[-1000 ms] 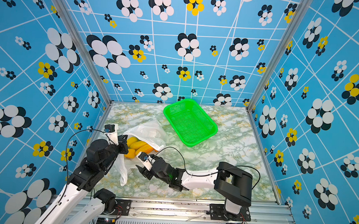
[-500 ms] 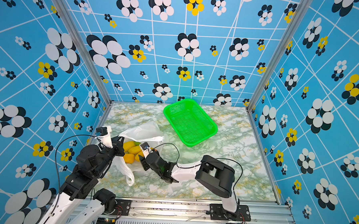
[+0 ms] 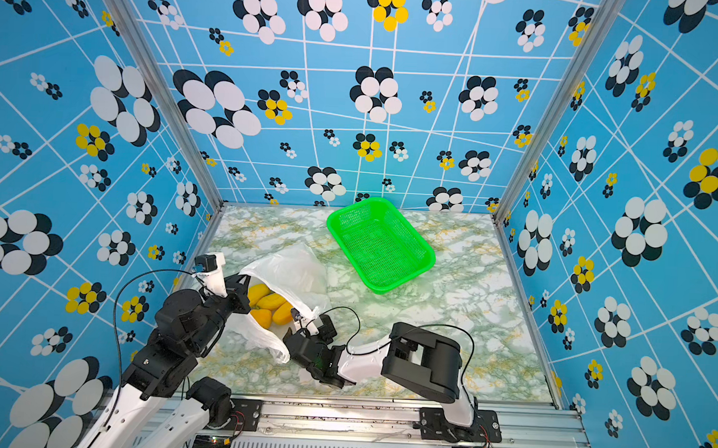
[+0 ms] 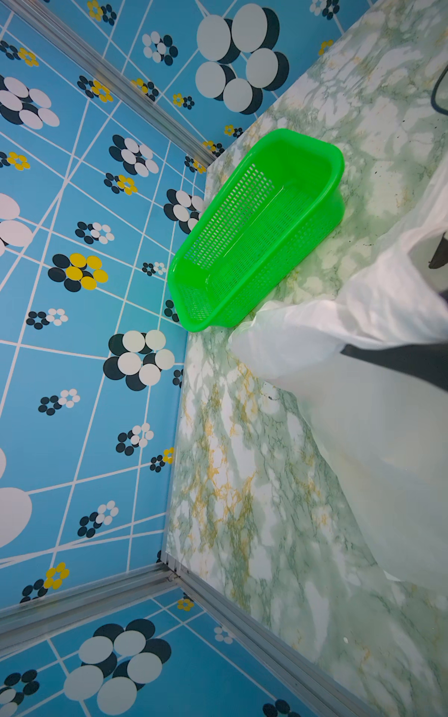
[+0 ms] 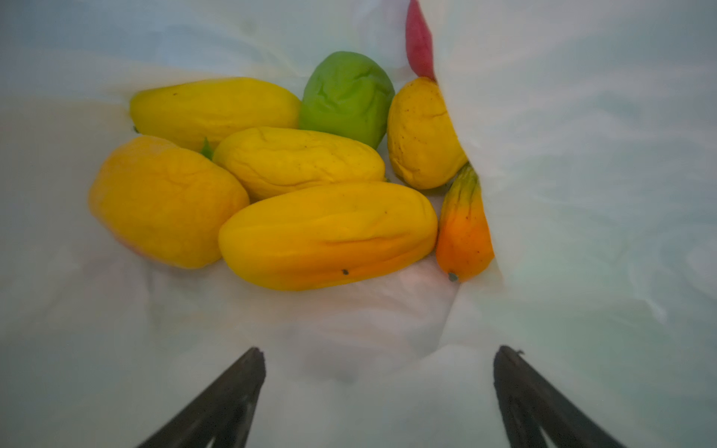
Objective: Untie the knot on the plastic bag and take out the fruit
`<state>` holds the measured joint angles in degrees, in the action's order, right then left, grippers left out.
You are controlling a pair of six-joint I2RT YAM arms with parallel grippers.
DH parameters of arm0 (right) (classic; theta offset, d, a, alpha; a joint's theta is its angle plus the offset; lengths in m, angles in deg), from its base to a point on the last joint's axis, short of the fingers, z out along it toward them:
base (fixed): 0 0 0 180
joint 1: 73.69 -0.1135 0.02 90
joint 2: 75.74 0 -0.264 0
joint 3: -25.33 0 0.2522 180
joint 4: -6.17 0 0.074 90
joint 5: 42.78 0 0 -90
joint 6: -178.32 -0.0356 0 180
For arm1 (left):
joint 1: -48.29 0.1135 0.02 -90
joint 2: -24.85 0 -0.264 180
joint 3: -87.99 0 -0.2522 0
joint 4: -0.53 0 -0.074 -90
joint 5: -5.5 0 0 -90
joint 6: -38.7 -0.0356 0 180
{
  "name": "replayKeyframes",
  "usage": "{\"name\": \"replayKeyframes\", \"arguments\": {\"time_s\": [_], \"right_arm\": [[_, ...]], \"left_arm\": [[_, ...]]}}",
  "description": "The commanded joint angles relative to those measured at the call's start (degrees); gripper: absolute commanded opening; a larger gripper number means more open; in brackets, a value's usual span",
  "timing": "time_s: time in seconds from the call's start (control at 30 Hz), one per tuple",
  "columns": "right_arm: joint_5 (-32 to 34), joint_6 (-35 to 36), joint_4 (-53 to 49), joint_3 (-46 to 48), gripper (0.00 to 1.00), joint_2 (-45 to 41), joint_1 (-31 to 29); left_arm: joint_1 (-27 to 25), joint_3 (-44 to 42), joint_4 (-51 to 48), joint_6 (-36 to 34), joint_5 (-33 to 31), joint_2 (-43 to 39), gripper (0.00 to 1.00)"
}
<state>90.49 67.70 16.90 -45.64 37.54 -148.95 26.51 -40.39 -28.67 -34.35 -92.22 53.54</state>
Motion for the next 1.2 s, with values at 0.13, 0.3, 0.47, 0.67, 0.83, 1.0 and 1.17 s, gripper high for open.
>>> {"name": "replayKeyframes", "arguments": {"time_s": [0.13, 0.3, 0.47, 0.67, 0.83, 1.0, 1.17], "right_arm": [[-4.78, 7.24, 6.96, -0.29, 0.99, 2.89, 1.1], [-18.53, 17.0, 22.98, 6.39, 0.98, 1.95, -2.25], [-24.54, 18.12, 24.72, 5.41, 0.93, 2.31, -5.18], [-15.4, 19.5, 13.75, -3.86, 0.95, 7.16, -7.6], [-9.72, 18.49, 16.12, -1.52, 0.99, 4.65, -7.5], [-0.76, 19.16, 15.17, -0.36, 0.99, -0.7, -7.24], [10.1, 19.72, 22.18, 3.76, 0.97, -4.16, -6.66]], "left_arm": [[-0.37, -0.78, 1.34, -0.29, 0.03, -0.39, 0.0], [-0.36, -1.53, 2.35, -0.55, 0.78, 0.44, 0.0], [-0.37, -1.28, 2.99, -0.43, 1.13, 1.75, 0.0], [-0.37, -0.33, 2.8, 0.26, 1.28, 2.37, 0.0], [-0.37, -1.17, 1.73, 0.8, 2.11, 0.49, 0.0], [-0.37, -1.38, -1.92, 1.33, 2.58, -1.8, 0.0], [-0.37, -2.0, -3.32, 2.14, 3.86, -4.27, 0.0]]}}
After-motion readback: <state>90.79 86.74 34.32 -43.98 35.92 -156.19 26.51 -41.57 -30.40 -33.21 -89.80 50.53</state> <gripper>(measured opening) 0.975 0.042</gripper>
